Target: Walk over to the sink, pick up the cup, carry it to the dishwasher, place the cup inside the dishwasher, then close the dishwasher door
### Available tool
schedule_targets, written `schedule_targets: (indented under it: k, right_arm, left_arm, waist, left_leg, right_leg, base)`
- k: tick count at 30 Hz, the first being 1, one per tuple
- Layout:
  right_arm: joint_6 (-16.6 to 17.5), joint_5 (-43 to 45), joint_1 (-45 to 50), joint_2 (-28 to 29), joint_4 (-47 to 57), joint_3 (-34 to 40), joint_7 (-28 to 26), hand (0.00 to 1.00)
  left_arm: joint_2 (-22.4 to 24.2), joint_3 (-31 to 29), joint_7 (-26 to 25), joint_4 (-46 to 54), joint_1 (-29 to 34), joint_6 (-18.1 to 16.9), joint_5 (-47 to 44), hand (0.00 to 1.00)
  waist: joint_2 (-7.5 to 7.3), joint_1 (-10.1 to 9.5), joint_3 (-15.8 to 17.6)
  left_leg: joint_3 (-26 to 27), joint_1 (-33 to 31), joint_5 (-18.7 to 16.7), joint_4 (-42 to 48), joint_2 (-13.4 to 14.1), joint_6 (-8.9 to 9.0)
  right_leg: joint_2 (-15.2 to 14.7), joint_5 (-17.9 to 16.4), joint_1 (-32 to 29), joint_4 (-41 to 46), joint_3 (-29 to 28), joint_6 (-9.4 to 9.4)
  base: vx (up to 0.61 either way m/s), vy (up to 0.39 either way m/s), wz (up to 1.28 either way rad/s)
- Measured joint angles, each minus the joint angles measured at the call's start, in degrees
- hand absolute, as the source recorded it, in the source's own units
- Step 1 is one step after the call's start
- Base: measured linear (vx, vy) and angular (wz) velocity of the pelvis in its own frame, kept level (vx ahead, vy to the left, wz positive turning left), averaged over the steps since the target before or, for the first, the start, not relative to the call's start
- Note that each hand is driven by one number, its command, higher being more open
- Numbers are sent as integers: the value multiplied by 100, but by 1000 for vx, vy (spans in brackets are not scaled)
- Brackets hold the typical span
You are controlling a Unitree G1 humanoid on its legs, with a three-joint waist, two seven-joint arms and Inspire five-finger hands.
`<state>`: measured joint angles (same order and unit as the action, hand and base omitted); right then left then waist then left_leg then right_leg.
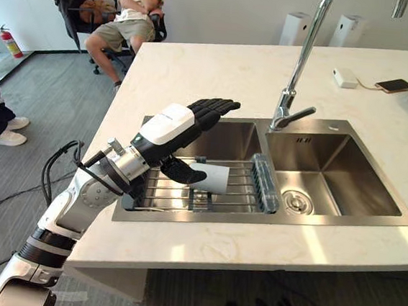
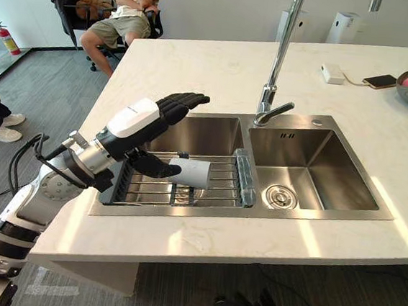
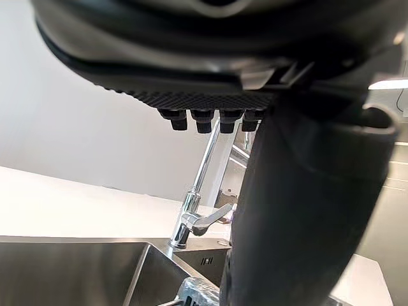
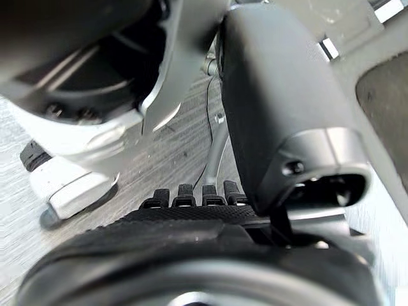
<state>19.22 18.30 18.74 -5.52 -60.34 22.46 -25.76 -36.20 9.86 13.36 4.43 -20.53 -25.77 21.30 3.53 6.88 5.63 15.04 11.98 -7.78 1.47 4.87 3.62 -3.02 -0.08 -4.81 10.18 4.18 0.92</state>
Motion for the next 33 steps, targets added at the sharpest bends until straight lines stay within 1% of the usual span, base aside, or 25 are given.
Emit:
schedule_targets:
  k: [2,3,6,7,9,10,12,16,21,25,27,33]
  right_arm:
    - [-12,-50,-6,2,1,71,1,100]
    - [-43,-51,-4,1,0,95,4,100]
    - [-81,-50,-7,4,3,106,7,100]
    - [-96,-50,1,8,2,143,11,100]
    - [-103,-49,0,7,3,196,22,100]
    - [-103,-49,-3,4,9,196,35,100]
    - [-105,-50,-4,11,5,189,56,100]
    - [-105,-58,-2,14,4,178,97,100]
    - [-106,-69,0,-9,5,61,171,100]
    - [-109,-70,-1,-48,9,-38,211,100]
    - [-109,-70,-1,-50,13,-37,223,100]
    - [-107,-168,-4,-52,20,-36,276,100]
  left_arm:
    - [-11,130,112,0,-160,77,-4,100]
    - [-12,258,242,0,-285,196,-118,100]
    - [-8,310,413,-3,-344,376,-218,100]
    - [-8,397,474,-70,-423,490,-227,100]
    - [-3,566,555,-227,-551,617,-273,100]
    - [13,655,569,-334,-588,707,-342,100]
    - [26,755,567,-516,-596,779,-342,100]
    - [55,898,521,-914,-596,999,-328,100]
    - [161,973,407,-1444,-568,1376,-100,100]
    - [251,983,399,-1648,-532,1468,-48,100]
    - [302,1082,342,-1674,-516,1504,24,100]
    - [463,1194,184,-1893,-378,1515,67,100]
  waist:
    - [0,5,0]
    - [-1,6,0]
    - [0,43,-1]
    - [0,63,-1]
    - [-2,81,0]
    - [-3,121,0]
    - [-2,194,1]
    - [-3,240,2]
    - [-4,290,9]
    - [2,350,44]
    - [12,357,54]
    - [46,440,74]
  left_leg:
    - [34,-6,0,-23,-8,-1]
    - [80,-9,0,-35,-17,0]
    - [180,-20,1,-54,-24,-3]
    - [235,-20,15,-52,-25,-23]
    - [275,-13,16,-55,-31,-25]
    - [290,-6,15,-66,-37,-25]
    - [311,62,16,-108,-34,-25]
    - [431,112,10,-145,-33,-18]
    - [520,114,-5,-146,-13,3]
    - [560,155,-21,-145,22,28]
    - [585,159,-31,-143,40,45]
    - [613,174,-51,-138,70,73]
  right_leg:
    - [4,106,59,-167,-25,24]
    - [11,190,83,-279,-59,34]
    - [36,324,93,-420,-144,43]
    - [57,389,102,-510,-200,36]
    - [68,434,114,-575,-239,56]
    - [71,454,124,-615,-254,61]
    - [89,518,207,-740,-252,61]
    - [119,653,314,-997,-318,75]
    - [163,830,421,-1320,-390,69]
    - [203,889,518,-1463,-416,60]
    - [224,909,531,-1500,-436,58]
    - [262,909,531,-1504,-471,58]
  base:
    - [-55,13,-9]
    - [-35,17,-13]
    - [-22,22,-20]
    - [6,17,-17]
    - [14,20,-14]
    - [16,19,-8]
    - [24,14,-8]
    - [1,9,-11]
    - [-27,-8,-9]
    - [-22,-19,-5]
    - [-23,-21,-7]
    - [-9,-8,-2]
